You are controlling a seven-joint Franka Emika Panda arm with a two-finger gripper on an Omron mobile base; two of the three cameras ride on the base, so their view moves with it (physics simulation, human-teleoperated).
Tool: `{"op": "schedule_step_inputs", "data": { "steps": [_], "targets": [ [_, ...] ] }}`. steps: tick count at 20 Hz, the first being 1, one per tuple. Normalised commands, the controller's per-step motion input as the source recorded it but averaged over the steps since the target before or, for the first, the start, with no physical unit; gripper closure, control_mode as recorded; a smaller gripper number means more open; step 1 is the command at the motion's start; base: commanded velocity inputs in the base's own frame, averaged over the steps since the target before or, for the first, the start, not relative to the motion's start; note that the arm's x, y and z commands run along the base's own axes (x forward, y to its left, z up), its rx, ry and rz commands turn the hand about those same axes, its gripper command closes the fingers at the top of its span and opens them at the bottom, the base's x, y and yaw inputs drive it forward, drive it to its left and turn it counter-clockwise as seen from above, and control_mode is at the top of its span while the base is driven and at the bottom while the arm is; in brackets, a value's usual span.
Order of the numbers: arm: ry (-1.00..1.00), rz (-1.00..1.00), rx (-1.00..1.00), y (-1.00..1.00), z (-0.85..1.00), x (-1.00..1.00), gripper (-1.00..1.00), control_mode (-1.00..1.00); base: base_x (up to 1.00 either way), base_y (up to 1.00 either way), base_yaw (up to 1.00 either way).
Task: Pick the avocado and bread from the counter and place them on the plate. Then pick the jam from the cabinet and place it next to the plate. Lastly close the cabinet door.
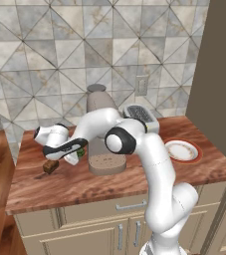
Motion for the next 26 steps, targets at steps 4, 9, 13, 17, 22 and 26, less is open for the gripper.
{"op": "schedule_step_inputs", "data": {
  "steps": [4, 9, 13, 17, 22, 26],
  "targets": [
    [-0.02, -0.04, 0.00, -0.19, 0.00, -0.44, 1.00, -1.00, 0.00, 0.00, 0.00],
    [-0.06, -0.05, 0.00, -0.18, 0.02, -0.58, 1.00, -1.00, 0.00, 0.00, 0.00],
    [-0.09, -0.08, 0.00, 0.06, 0.51, -0.45, 1.00, -1.00, 0.00, 0.00, 0.00],
    [-0.16, -0.06, -0.01, 0.39, 0.78, -0.29, 1.00, -1.00, 0.00, 0.00, 0.00],
    [-0.24, -0.04, -0.04, 0.38, 0.76, -0.51, 1.00, -1.00, 0.00, 0.00, 0.00],
    [-0.26, -0.06, -0.01, 0.12, 0.64, -0.70, 1.00, -1.00, 0.00, 0.00, 0.00]
  ]
}}
